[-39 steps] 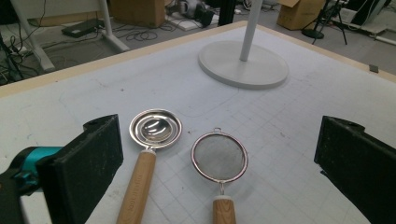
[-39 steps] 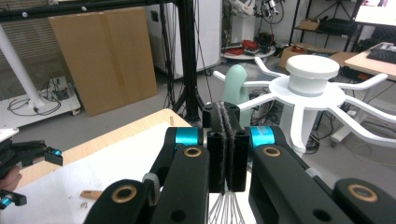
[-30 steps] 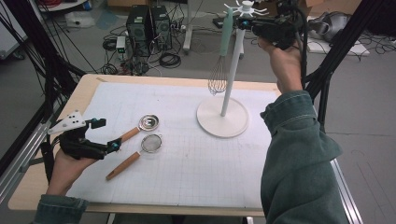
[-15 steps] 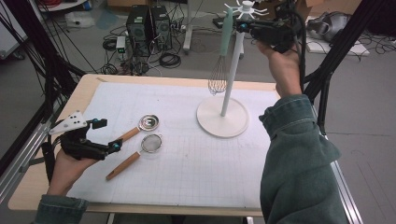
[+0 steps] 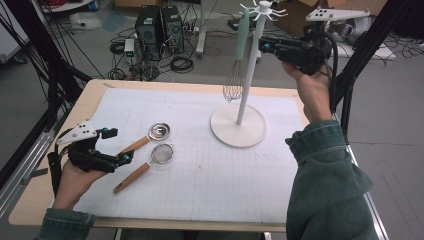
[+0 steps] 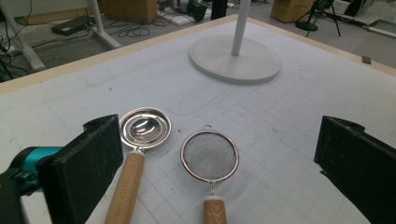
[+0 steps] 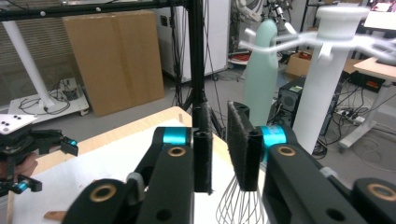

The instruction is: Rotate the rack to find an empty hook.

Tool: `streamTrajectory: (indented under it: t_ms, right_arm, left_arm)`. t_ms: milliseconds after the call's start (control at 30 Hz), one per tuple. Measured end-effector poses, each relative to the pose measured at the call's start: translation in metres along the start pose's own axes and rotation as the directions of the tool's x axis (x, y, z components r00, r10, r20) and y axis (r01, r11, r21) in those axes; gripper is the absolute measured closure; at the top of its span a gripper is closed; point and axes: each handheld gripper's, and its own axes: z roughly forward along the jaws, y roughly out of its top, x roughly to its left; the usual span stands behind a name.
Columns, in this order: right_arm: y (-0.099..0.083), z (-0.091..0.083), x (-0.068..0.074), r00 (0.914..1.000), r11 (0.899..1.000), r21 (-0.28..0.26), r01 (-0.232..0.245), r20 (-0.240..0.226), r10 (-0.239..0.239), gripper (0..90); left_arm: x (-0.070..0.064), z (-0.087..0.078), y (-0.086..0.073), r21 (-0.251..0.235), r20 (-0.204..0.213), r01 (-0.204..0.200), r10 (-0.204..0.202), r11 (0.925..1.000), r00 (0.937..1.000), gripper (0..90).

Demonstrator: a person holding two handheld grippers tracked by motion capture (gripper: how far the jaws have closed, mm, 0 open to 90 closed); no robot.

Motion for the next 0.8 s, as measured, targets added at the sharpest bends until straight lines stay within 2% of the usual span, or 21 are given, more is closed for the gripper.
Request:
streamTrajectory:
  t_ms: [133,233,400,500,600,800]
  right_arm:
    - [-0.011,-0.003,0.001,0.9999,1.000,-0.011,-0.013,-0.011,0.013,68.9]
    - [-0.021,-0.006,0.002,1.0000,1.000,-0.013,-0.006,0.000,0.006,62.5]
    - [-0.039,-0.010,0.002,0.9997,1.000,-0.009,-0.023,0.004,0.023,52.8]
    - [-0.051,-0.012,0.004,0.9996,1.000,0.001,-0.029,-0.006,0.029,50.3]
    - [-0.062,-0.013,0.006,0.9994,0.999,0.013,-0.033,-0.006,0.033,43.4]
    - [-0.081,-0.017,0.012,0.9993,0.999,0.003,-0.035,-0.012,0.035,37.5]
  left_arm:
    - [-0.001,0.002,0.000,0.003,0.006,0.002,-0.002,1.0000,1.0000,1.9]
    - [-0.001,0.003,-0.001,0.008,0.008,-0.002,0.002,1.0000,1.0000,2.1]
    - [-0.002,0.006,-0.002,0.017,0.015,-0.005,0.005,0.9998,0.9999,2.3]
    - [-0.002,0.007,-0.003,0.020,0.022,-0.004,0.003,0.9998,0.9998,5.6]
    - [-0.002,0.009,-0.004,0.025,0.028,-0.009,0.009,0.9996,0.9996,6.7]
    - [-0.003,0.013,-0.005,0.033,0.044,-0.016,0.015,0.9993,0.9989,9.4]
